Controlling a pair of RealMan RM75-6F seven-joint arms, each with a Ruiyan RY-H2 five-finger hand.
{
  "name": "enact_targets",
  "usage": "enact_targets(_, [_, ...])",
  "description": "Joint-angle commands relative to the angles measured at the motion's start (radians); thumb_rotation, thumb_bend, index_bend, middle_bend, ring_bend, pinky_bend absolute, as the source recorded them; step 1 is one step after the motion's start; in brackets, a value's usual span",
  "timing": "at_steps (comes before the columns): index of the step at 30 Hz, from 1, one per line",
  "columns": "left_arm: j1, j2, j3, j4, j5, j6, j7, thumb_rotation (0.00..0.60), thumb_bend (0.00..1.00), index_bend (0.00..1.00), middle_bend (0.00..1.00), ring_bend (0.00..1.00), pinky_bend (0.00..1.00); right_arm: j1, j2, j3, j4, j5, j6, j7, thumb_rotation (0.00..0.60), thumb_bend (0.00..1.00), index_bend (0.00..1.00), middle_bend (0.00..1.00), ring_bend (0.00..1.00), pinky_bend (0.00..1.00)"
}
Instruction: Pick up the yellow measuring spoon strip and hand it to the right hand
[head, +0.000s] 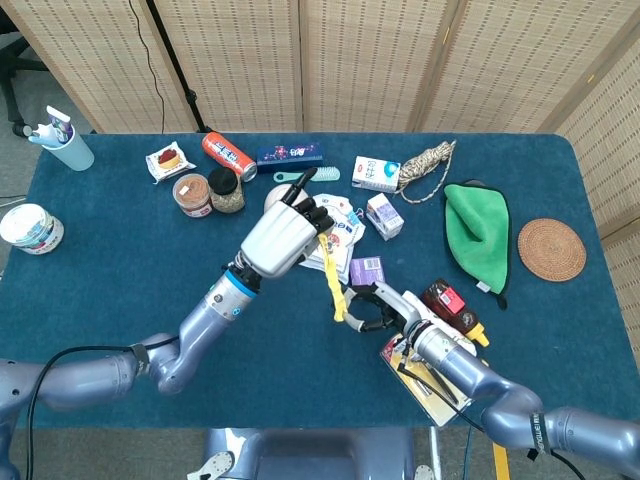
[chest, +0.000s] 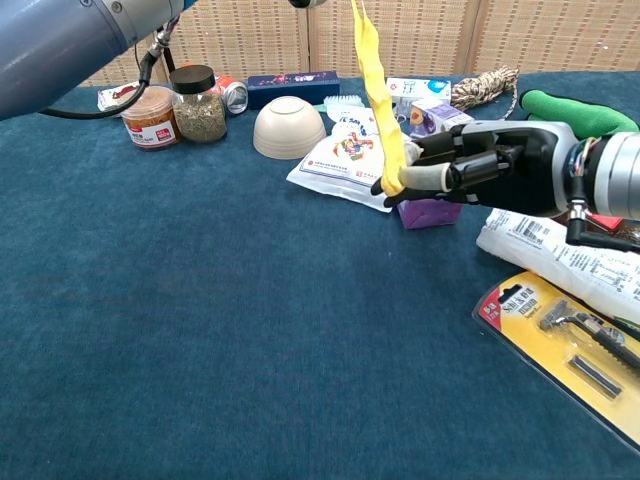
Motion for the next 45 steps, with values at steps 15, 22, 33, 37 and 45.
enact_targets(15, [0.091, 0.132, 0.021, -0.019, 0.013, 0.056, -0.068, 0.600, 0.49, 0.73, 0.55, 0.43, 0.00, -0.020, 0.065, -0.046, 0.019, -0.071, 0.039, 0.097, 0.600, 0.54, 0.65, 0.37, 0.32, 0.00])
enact_targets(22, [0.132, 0.177, 0.036, -0.018, 0.017, 0.076, -0.100, 0.600, 0.49, 0.73, 0.55, 0.43, 0.00, -0.018, 0.077, -0.059, 0.029, -0.089, 0.060, 0.132, 0.600, 0.54, 0.65, 0.37, 0.32, 0.00])
enact_targets(33, [0.173, 0.201, 0.062, -0.002, 0.038, 0.098, -0.142, 0.600, 0.49, 0.73, 0.55, 0.43, 0.00, -0.010, 0.089, -0.077, 0.034, -0.104, 0.087, 0.171, 0.600, 0.55, 0.65, 0.37, 0.32, 0.00])
enact_targets(37, [0.177, 0.199, 0.064, 0.005, 0.046, 0.101, -0.150, 0.600, 0.49, 0.73, 0.55, 0.43, 0.00, -0.008, 0.093, -0.084, 0.037, -0.104, 0.094, 0.178, 0.600, 0.55, 0.65, 0.37, 0.32, 0.00])
enact_targets(45, [0.187, 0.203, 0.053, 0.011, 0.041, 0.112, -0.168, 0.600, 0.49, 0.73, 0.55, 0.43, 0.00, -0.006, 0.098, -0.099, 0.043, -0.110, 0.109, 0.196, 0.600, 0.55, 0.65, 0.37, 0.32, 0.00])
